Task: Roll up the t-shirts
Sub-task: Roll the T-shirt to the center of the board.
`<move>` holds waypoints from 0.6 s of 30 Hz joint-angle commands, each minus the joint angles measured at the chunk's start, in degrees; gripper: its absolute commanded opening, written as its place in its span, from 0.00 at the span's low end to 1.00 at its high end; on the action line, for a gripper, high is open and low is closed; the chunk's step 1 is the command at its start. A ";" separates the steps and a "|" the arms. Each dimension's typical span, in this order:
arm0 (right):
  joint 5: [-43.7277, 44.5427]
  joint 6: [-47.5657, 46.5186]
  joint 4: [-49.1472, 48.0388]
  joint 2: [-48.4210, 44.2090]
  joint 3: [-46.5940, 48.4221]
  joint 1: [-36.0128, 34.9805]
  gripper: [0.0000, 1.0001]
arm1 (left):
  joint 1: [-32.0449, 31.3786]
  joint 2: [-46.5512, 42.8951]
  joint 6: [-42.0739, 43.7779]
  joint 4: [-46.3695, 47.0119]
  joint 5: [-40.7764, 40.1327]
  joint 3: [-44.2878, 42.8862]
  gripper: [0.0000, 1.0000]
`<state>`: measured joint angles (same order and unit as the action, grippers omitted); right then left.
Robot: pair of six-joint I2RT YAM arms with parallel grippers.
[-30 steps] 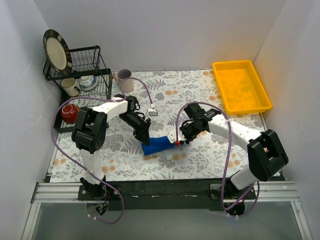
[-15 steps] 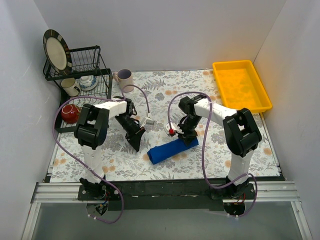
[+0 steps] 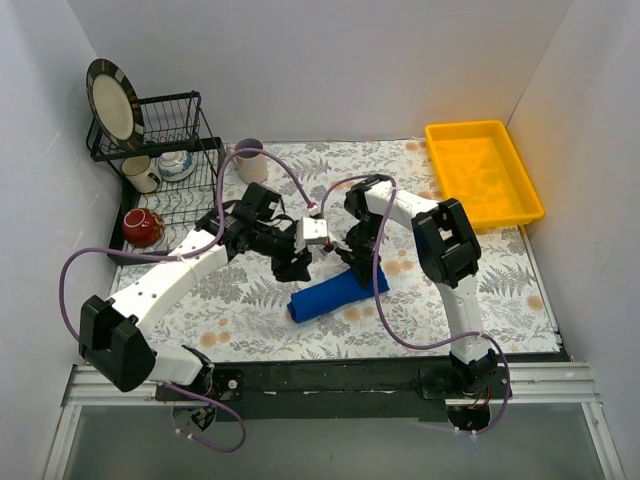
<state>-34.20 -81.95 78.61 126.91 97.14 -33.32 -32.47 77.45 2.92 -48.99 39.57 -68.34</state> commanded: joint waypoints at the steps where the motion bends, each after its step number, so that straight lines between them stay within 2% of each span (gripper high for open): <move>1: -1.40 1.27 -3.81 5.71 2.26 0.01 0.04 | -4.09 2.18 -4.32 7.31 0.07 4.78 0.51; 7: -3.68 3.64 -3.99 8.44 3.40 0.54 0.04 | -9.36 4.28 -6.69 18.38 -4.23 12.34 0.51; 13: -4.91 4.61 -4.08 8.18 2.26 0.63 0.04 | -12.18 6.66 -7.23 24.89 -9.06 15.94 0.52; 18: -5.97 4.87 -3.99 8.26 1.12 0.63 0.04 | -12.97 7.10 -4.24 26.67 -14.16 20.86 0.57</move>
<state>-40.73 -76.07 82.13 132.00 100.53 -31.88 -45.01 85.08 -3.40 -26.41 30.39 -50.65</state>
